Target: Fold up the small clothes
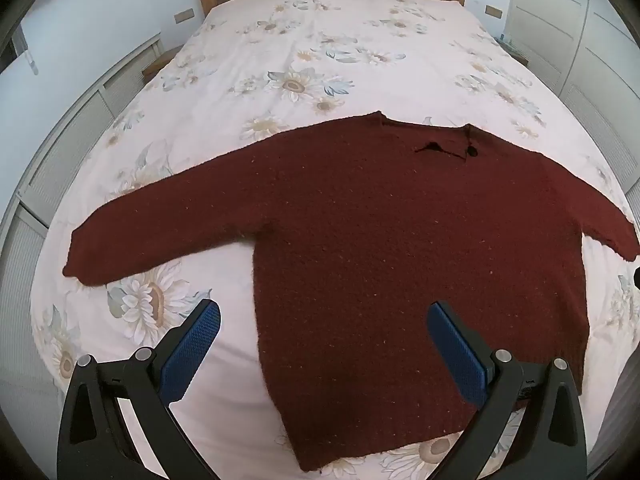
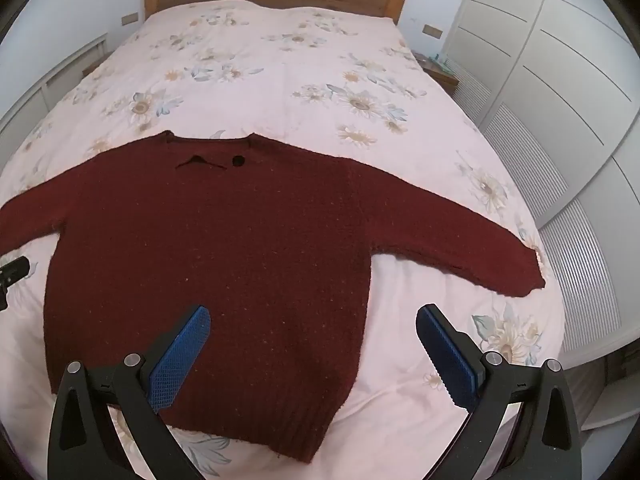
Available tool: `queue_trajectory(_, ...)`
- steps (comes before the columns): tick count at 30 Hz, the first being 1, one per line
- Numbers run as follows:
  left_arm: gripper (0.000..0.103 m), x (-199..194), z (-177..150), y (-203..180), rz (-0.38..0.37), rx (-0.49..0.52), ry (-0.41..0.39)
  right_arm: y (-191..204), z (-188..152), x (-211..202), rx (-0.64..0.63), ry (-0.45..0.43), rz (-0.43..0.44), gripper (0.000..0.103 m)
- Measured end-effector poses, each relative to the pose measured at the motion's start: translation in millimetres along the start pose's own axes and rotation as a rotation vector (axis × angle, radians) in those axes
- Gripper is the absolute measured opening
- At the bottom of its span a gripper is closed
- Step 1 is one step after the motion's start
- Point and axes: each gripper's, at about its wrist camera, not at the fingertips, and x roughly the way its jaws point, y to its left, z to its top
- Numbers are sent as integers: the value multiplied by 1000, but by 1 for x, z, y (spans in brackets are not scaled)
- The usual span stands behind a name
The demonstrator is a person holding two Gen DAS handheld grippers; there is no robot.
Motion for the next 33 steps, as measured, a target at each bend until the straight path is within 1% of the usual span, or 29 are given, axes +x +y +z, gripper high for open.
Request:
queue_trajectory(6,102,0,2,0,2,1,-2,-2,2,1,-5,1,4,103)
queue_trajectory(7,102,0,2,0,3,-1,0,4,-1,-1,-7,-2,0,103)
queue_trajectory(10,102,0,1,2,-1,-4,2,5,-1,-1,-13,0,1,103)
queue_trajectory(17,102,0,0,5,16,0,2,8,0,-1,-17,7,-1,103)
queue_trajectory(24,102,2,-1,6,13,9,7,7,-2,1,-22,8,1,103)
queue_trajectory(27,102,2,-2,6,-3,6,10,9,-3,1,-32,8,1,103)
queue_trajectory(33,102,2,-2,4,3,16,13,10,-4,1,-39,8,3,103)
